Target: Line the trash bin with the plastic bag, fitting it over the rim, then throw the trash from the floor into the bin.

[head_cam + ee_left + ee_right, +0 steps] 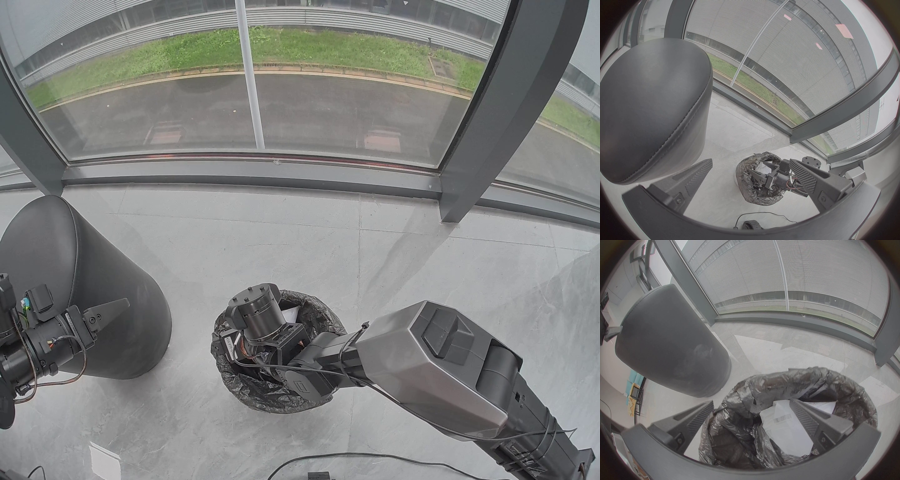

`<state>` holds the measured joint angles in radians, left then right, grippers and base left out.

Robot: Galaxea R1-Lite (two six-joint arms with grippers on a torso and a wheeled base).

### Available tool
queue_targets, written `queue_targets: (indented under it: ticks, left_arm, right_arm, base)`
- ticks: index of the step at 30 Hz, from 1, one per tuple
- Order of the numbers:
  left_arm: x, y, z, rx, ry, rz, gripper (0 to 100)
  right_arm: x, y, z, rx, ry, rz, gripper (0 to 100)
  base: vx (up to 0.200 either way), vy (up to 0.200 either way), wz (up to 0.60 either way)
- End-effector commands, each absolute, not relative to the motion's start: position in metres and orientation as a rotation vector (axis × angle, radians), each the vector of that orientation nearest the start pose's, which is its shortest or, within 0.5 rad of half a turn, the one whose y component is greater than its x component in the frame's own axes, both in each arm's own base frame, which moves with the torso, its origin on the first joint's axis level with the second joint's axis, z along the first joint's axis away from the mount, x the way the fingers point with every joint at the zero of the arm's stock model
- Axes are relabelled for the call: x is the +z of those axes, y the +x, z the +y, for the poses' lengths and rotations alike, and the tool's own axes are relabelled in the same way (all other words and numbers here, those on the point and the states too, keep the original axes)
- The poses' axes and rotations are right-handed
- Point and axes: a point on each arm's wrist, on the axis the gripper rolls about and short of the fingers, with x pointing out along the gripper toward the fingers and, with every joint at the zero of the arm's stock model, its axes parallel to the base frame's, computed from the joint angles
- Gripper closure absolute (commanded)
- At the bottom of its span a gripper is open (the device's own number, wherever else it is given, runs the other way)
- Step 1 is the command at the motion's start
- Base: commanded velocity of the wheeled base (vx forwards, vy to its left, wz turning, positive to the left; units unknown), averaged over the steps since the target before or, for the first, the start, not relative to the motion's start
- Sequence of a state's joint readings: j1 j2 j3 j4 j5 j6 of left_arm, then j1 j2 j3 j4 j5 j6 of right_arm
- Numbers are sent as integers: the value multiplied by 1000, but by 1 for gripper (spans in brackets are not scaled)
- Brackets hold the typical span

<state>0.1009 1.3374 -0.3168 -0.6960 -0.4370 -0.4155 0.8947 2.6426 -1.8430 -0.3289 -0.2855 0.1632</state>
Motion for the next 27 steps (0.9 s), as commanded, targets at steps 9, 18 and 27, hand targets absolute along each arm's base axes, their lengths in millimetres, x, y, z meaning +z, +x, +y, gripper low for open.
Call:
queue_targets:
  ticks: [9, 18, 27]
  left_arm:
    - [150, 182, 9, -263, -497, 382, 0]
    - [150, 181, 9, -263, -497, 384, 0]
    - [150, 181, 9, -263, -497, 382, 0]
  right_arm:
    - [2, 340, 407, 548, -133, 481, 0]
    - [9, 343, 404, 540, -122, 473, 0]
    - [58, 319, 390, 546, -107, 456, 0]
  base:
    - [0, 0, 0]
    - [0, 0, 0]
    - [0, 0, 0]
